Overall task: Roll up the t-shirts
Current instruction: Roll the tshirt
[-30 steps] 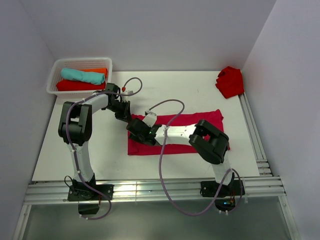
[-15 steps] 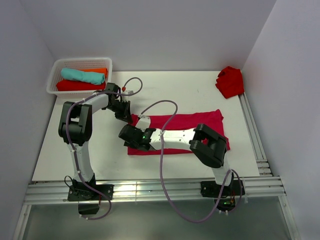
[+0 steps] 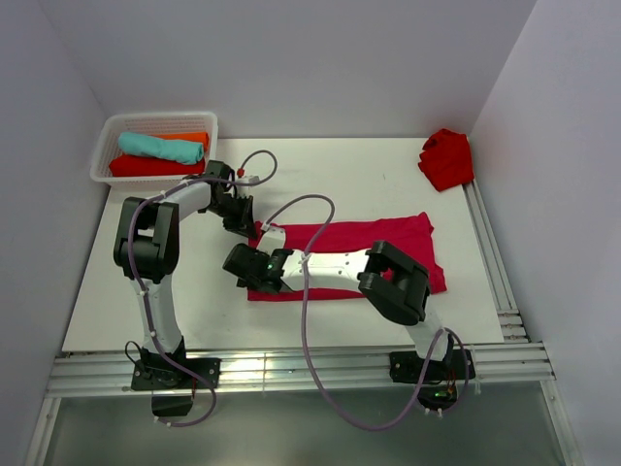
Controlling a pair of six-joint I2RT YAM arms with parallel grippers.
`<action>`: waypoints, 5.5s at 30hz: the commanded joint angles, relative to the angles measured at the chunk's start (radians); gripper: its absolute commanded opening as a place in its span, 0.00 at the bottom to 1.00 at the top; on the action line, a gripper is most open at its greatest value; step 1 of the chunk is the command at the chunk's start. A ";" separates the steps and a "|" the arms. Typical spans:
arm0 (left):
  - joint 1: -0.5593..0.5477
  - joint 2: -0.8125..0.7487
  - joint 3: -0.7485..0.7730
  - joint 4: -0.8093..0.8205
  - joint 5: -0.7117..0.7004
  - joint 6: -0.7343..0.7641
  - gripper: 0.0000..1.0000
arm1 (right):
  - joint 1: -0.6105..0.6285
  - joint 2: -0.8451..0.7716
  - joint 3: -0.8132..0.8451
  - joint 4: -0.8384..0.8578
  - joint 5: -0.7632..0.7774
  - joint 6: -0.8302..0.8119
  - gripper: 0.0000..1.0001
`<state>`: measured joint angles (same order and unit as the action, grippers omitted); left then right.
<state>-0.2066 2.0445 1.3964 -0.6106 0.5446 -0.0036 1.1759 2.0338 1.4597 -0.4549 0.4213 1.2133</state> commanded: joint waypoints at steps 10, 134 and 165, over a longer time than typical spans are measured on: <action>-0.013 0.029 0.010 0.015 -0.104 0.019 0.00 | 0.010 0.037 0.022 0.030 -0.049 0.000 0.35; -0.034 -0.047 0.069 -0.135 -0.120 -0.018 0.00 | -0.104 0.075 0.192 -0.074 0.053 -0.074 0.50; -0.054 -0.037 0.084 -0.149 -0.155 -0.022 0.03 | -0.038 0.348 0.521 -0.459 0.113 -0.074 0.50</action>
<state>-0.2596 2.0388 1.4532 -0.7570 0.4377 -0.0418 1.1210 2.3535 1.9583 -0.8257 0.5293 1.1244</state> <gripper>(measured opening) 0.146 0.506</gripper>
